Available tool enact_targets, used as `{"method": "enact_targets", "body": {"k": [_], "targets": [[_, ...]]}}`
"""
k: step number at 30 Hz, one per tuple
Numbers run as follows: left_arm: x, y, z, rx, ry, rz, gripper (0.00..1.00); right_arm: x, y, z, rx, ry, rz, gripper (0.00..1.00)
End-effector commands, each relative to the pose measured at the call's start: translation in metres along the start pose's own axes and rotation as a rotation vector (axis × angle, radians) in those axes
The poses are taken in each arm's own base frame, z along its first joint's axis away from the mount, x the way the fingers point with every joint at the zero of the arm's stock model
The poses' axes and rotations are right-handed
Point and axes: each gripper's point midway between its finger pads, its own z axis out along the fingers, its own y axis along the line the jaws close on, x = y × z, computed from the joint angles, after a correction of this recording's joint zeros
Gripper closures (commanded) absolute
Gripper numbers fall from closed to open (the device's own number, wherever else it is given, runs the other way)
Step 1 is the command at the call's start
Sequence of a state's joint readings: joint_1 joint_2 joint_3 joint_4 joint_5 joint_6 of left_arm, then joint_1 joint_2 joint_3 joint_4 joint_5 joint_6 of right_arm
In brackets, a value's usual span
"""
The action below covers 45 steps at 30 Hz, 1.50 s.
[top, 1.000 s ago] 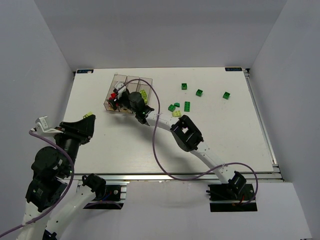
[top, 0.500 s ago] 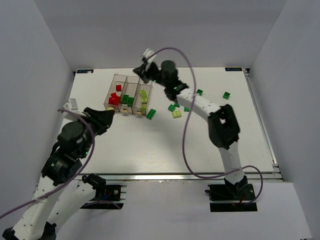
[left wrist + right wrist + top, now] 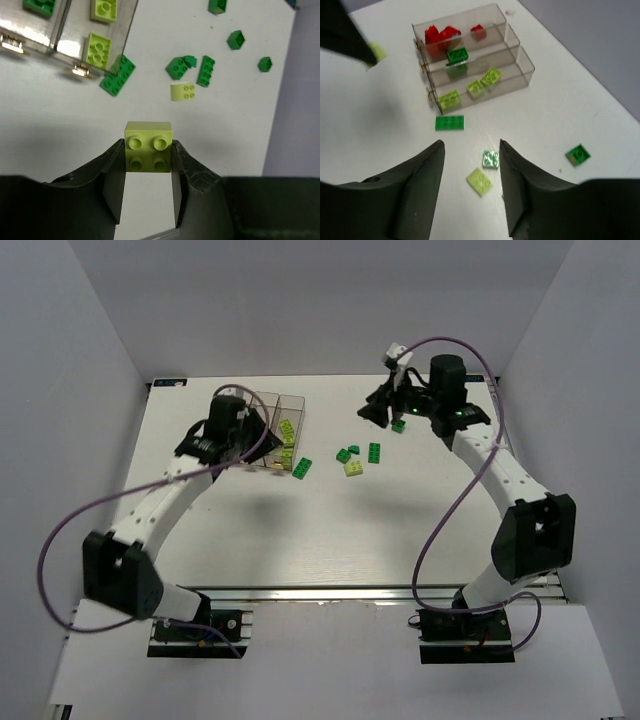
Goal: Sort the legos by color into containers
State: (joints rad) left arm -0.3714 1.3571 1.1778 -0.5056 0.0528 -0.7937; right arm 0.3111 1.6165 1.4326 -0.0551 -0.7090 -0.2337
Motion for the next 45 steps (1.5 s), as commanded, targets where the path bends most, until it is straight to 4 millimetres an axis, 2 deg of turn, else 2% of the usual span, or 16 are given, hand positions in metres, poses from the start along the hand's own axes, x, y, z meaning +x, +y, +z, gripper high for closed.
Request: {"method": "enact_targets", "body": {"k": [1, 2, 3, 5, 6, 10, 18, 23, 29, 33, 37, 38, 40, 42, 43, 45], "targets": [[-0.012, -0.009, 0.024, 0.02, 0.073, 0.098, 1.0, -0.004, 0.01, -0.042, -0.019, -0.002, -0.019, 0.45], [-0.026, -0.019, 0.03, 0.025, 0.059, 0.123, 1.0, 0.002, 0.013, -0.051, -0.013, 0.001, -0.013, 0.44], [-0.019, -0.005, 0.056, -0.025, 0.106, 0.157, 1.0, 0.003, 0.013, -0.057, -0.005, -0.002, -0.014, 0.44], [-0.023, 0.0, 0.072, -0.067, 0.13, 0.194, 1.0, 0.008, 0.01, -0.069, 0.015, -0.004, -0.004, 0.43], [-0.037, -0.009, 0.077, -0.061, 0.103, 0.226, 1.0, 0.012, 0.012, -0.074, 0.021, -0.006, -0.002, 0.42], [-0.04, 0.005, 0.115, -0.136, 0.133, 0.258, 0.94, 0.022, 0.014, -0.086, 0.034, -0.004, 0.027, 0.41], [-0.044, 0.029, 0.145, -0.246, 0.122, 0.281, 0.76, 0.033, 0.018, -0.087, 0.019, 0.007, 0.08, 0.36], [-0.039, 0.036, 0.157, -0.265, 0.142, 0.289, 0.57, 0.037, 0.018, -0.087, 0.03, 0.019, 0.086, 0.32], [-0.055, 0.025, 0.151, -0.255, 0.095, 0.3, 0.34, 0.045, 0.017, -0.091, 0.053, 0.048, 0.092, 0.25], [-0.065, 0.013, 0.142, -0.23, 0.066, 0.302, 0.32, 0.049, 0.014, -0.095, 0.069, 0.06, 0.119, 0.23], [-0.065, -0.013, 0.126, -0.14, 0.038, 0.317, 0.32, 0.054, -0.003, -0.106, 0.145, 0.09, 0.182, 0.23], [-0.069, -0.027, 0.112, -0.095, 0.012, 0.325, 0.32, 0.059, -0.009, -0.108, 0.171, 0.105, 0.238, 0.23], [-0.049, -0.045, 0.107, -0.012, 0.032, 0.361, 0.32, 0.062, -0.032, -0.122, 0.279, 0.128, 0.295, 0.25], [-0.041, -0.071, 0.088, 0.07, -0.004, 0.39, 0.32, 0.083, -0.048, -0.136, 0.365, 0.194, 0.38, 0.26], [-0.025, -0.065, 0.087, 0.075, 0.022, 0.396, 0.32, 0.086, -0.057, -0.145, 0.411, 0.212, 0.398, 0.27], [-0.021, -0.081, 0.07, 0.138, -0.019, 0.4, 0.31, 0.11, -0.066, -0.161, 0.504, 0.303, 0.467, 0.28]]}}
